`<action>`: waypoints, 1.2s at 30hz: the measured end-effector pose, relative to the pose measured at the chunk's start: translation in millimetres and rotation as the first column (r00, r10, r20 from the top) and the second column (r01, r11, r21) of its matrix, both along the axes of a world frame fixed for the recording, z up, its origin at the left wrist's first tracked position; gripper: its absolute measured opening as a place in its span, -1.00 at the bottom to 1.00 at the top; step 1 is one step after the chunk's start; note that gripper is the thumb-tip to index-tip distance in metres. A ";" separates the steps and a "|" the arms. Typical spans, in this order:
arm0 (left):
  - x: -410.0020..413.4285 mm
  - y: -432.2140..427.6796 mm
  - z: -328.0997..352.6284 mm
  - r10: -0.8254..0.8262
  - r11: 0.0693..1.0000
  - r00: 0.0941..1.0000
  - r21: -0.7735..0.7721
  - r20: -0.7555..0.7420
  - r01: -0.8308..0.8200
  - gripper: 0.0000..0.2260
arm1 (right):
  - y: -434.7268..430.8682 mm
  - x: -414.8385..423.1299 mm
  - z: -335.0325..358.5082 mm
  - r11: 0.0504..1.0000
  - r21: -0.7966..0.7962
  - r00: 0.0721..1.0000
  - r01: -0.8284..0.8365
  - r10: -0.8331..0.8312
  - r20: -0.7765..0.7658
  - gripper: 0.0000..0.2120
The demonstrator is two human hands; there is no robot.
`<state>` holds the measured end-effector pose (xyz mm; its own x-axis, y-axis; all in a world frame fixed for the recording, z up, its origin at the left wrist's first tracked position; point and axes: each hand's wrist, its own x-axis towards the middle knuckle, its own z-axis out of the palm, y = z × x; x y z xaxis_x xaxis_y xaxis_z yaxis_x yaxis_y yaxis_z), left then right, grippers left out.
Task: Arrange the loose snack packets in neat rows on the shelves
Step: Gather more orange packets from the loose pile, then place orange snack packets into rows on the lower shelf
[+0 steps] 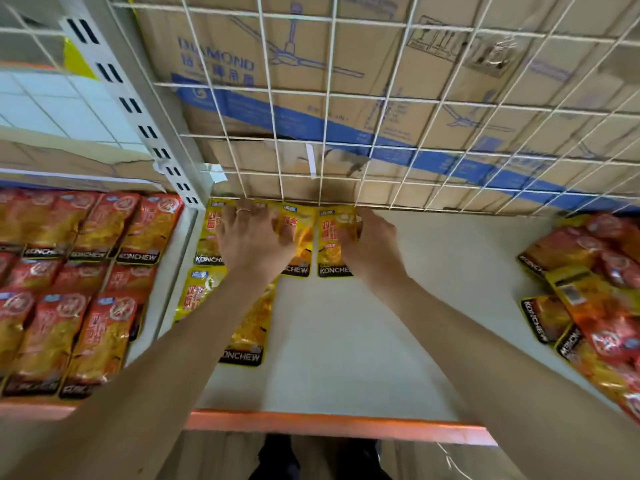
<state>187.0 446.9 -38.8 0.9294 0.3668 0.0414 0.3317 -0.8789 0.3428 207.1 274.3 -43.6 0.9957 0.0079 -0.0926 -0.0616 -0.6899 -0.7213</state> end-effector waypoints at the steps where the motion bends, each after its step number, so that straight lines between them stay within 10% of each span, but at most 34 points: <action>1: 0.1 -0.6 0.5 -0.003 1.000 1.000 0.018 -0.021 0.004 -0.70 | 0.0 0.3 -2.2 0.999 -0.040 1.000 -0.004 0.004 0.007 -0.76; 12: -28.6 26.3 -12.4 -0.447 0.891 0.895 0.087 -0.008 0.446 -0.49 | -14.1 -23.7 -17.1 0.859 -0.362 0.874 -0.363 0.448 0.187 -0.53; 36: -17.0 25.1 -23.9 -0.471 0.839 0.878 0.267 -0.081 0.475 -0.41 | -3.1 -20.8 -10.2 0.817 -0.475 0.912 -0.329 0.405 0.065 -0.57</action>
